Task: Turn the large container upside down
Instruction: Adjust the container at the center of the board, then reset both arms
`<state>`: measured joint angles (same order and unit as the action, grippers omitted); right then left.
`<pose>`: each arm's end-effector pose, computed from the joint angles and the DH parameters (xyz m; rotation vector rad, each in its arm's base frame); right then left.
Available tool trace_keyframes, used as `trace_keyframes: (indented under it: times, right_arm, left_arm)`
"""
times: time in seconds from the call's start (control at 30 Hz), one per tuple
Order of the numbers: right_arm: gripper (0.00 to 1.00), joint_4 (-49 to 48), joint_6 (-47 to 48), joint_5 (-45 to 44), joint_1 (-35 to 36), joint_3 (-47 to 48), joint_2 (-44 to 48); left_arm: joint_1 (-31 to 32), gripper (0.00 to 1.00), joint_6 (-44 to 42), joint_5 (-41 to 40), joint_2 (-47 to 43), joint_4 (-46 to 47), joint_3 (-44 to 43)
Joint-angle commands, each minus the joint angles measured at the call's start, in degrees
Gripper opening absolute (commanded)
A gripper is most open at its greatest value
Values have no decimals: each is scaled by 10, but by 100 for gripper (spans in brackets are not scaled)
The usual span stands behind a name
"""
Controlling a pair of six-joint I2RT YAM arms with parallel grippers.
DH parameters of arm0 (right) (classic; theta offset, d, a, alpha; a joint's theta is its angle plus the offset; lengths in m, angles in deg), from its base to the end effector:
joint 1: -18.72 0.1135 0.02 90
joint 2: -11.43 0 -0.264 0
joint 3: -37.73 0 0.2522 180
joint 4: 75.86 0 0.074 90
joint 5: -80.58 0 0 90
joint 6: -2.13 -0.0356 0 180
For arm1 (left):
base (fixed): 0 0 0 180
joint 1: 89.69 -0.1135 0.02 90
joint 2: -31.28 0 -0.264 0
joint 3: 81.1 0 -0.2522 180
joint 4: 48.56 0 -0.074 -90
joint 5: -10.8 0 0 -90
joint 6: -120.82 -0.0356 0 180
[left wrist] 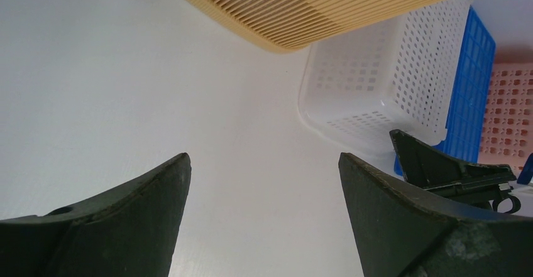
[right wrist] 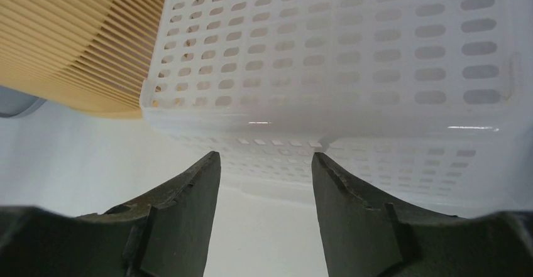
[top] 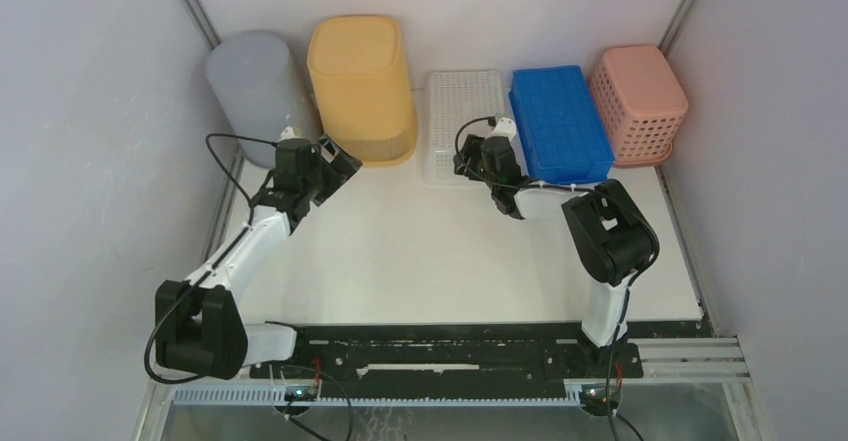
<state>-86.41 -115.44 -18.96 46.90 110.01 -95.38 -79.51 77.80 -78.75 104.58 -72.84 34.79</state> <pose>0.3587 0.1855 0.1789 0.0983 2.0106 0.4623 0.2800 -0.0506 0.2656 -0.6943 2.1018 -0.5770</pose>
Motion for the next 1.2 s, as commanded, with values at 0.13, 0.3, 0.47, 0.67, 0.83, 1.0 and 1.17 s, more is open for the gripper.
trace_keyframes:
  times: [0.13, 0.3, 0.47, 0.67, 0.83, 1.0, 1.17]
  right_arm:
    - [65, 5, -1, 55, 25, 48, 10]
    - [95, 82, 33, 71, 12, 18, 111]
    - [100, 135, 91, 69, -13, -65, 261]
    - [100, 158, 131, 75, -99, -197, 432]
    - [100, 124, 148, 36, -173, -322, 564]
    - [100, 32, 152, -12, -206, -439, 659]
    - [100, -22, 158, -53, -227, -490, 678]
  left_arm:
    - [-7, 93, -21, -4, -46, -7, 15]
    - [-6, 100, -54, -32, -82, -22, 14]
    - [-6, 100, -79, -104, -115, -44, 23]
    - [-5, 100, -115, -212, -132, -61, 30]
    - [-5, 100, -153, -281, -133, -59, 41]
    - [-6, 100, -256, -264, -163, 54, 107]
    - [-10, 100, -353, -285, -205, 185, 199]
